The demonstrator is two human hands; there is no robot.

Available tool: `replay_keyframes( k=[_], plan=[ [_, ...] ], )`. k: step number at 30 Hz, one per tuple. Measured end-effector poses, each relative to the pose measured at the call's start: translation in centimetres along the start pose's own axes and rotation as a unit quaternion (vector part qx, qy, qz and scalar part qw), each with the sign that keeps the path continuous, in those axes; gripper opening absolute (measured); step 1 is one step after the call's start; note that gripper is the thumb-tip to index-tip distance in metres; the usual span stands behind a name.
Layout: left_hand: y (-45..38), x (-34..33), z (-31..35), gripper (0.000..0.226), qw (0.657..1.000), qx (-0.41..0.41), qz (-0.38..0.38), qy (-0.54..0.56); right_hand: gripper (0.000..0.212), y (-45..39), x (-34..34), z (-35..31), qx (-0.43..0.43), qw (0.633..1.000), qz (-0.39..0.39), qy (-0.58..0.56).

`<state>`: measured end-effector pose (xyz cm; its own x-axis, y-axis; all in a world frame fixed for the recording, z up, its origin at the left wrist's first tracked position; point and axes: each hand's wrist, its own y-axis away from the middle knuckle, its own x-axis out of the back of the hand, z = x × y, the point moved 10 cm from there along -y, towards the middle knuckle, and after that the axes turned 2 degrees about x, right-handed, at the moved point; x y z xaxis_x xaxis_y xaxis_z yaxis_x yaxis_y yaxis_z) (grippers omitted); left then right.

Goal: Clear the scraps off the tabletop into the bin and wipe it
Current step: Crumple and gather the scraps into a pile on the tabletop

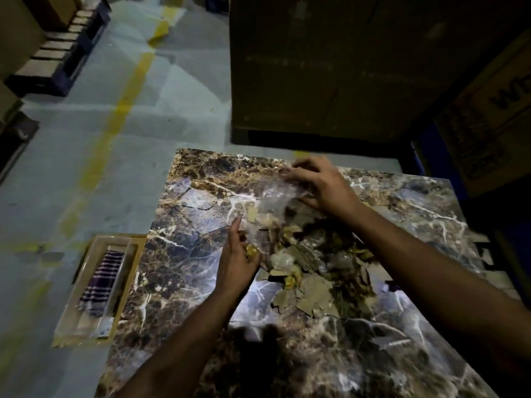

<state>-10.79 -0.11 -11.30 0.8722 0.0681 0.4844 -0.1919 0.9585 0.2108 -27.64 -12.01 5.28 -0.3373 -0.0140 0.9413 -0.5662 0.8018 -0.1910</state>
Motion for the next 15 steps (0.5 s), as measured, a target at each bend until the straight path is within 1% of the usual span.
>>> replay_keyframes(
  k=[1, 3, 4, 5, 6, 7, 10, 11, 13, 15],
  plan=[
    [-0.2, -0.1, 0.1, 0.096, 1.000, 0.002, 0.004, 0.011, 0.047, 1.7, 1.5, 0.6, -0.001, 0.999, 0.042, 0.023],
    [-0.7, 0.0, 0.3, 0.090, 0.999, -0.001, 0.025, 0.047, 0.040, 5.3, 3.6, 1.6, 0.010, 0.988, 0.127, 0.089],
    [-0.8, 0.2, 0.6, 0.087, 0.997, -0.006, 0.037, 0.066, 0.035, 7.0, 3.9, 2.0, 0.017, 0.980, 0.155, 0.126],
    [-0.8, 0.2, 0.9, 0.084, 0.996, -0.011, 0.049, 0.080, 0.032, 8.8, 3.6, 2.5, 0.021, 0.974, 0.166, 0.155],
    [-0.8, 0.1, 1.4, 0.080, 0.995, -0.011, 0.057, 0.083, 0.032, 10.3, 2.8, 3.0, 0.022, 0.972, 0.159, 0.172],
    [-0.8, -0.2, 2.0, 0.073, 0.996, -0.010, 0.060, 0.071, 0.037, 11.6, 1.7, 3.3, 0.023, 0.974, 0.135, 0.183],
    [-0.6, -2.1, 3.8, 0.053, 0.998, -0.039, 0.035, 0.033, 0.062, 14.4, -2.6, 4.0, 0.014, 0.983, 0.014, 0.180],
    [-0.6, -2.9, 4.5, 0.051, 0.997, -0.061, 0.025, 0.035, 0.066, 15.1, -3.7, 4.2, 0.001, 0.986, -0.016, 0.164],
    [-0.4, -4.6, 5.9, 0.050, 0.994, -0.103, -0.002, 0.036, 0.068, 16.1, -5.0, 4.2, -0.028, 0.991, -0.040, 0.122],
    [-0.4, -6.7, 7.2, 0.050, 0.991, -0.124, -0.035, 0.024, 0.069, 17.0, -6.5, 4.0, -0.053, 0.993, -0.065, 0.088]
  ],
)
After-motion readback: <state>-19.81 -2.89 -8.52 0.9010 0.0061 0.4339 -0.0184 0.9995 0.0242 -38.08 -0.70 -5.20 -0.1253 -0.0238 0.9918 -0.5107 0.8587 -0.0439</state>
